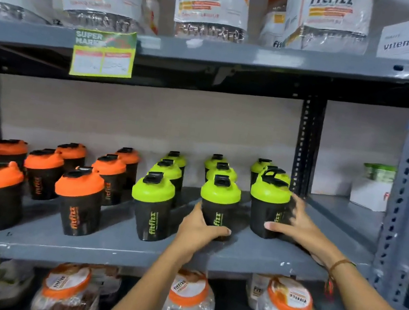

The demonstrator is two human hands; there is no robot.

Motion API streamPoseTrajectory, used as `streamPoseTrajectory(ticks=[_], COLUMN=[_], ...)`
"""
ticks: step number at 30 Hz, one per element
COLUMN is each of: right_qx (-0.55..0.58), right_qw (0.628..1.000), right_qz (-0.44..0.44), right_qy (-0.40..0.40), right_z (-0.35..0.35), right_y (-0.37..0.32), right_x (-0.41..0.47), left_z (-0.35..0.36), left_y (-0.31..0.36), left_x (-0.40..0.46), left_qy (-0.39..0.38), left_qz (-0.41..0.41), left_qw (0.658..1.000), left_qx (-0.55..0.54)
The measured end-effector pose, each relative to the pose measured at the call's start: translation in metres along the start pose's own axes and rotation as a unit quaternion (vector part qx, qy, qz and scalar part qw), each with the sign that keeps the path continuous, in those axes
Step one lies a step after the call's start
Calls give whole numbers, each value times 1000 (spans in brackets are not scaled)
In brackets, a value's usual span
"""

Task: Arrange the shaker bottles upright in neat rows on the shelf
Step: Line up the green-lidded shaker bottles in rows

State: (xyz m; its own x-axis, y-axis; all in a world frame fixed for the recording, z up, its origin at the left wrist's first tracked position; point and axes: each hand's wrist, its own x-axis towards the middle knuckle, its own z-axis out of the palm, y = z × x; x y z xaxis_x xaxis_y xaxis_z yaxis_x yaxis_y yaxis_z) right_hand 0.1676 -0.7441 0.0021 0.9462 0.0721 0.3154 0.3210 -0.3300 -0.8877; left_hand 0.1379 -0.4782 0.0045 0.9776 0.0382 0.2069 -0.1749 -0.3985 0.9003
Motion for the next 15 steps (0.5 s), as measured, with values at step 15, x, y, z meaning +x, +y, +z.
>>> streamPoseTrajectory(ticks=[15], right_qx=[-62], right_qw=[998], right_qz=[0], right_qy=[7], right_z=[-25], right_y=[6], right_x=[-10], left_z=[12], left_y=[6], left_x=[-13], left_qy=[52], left_qz=[62], left_qw=[994], left_qx=[72])
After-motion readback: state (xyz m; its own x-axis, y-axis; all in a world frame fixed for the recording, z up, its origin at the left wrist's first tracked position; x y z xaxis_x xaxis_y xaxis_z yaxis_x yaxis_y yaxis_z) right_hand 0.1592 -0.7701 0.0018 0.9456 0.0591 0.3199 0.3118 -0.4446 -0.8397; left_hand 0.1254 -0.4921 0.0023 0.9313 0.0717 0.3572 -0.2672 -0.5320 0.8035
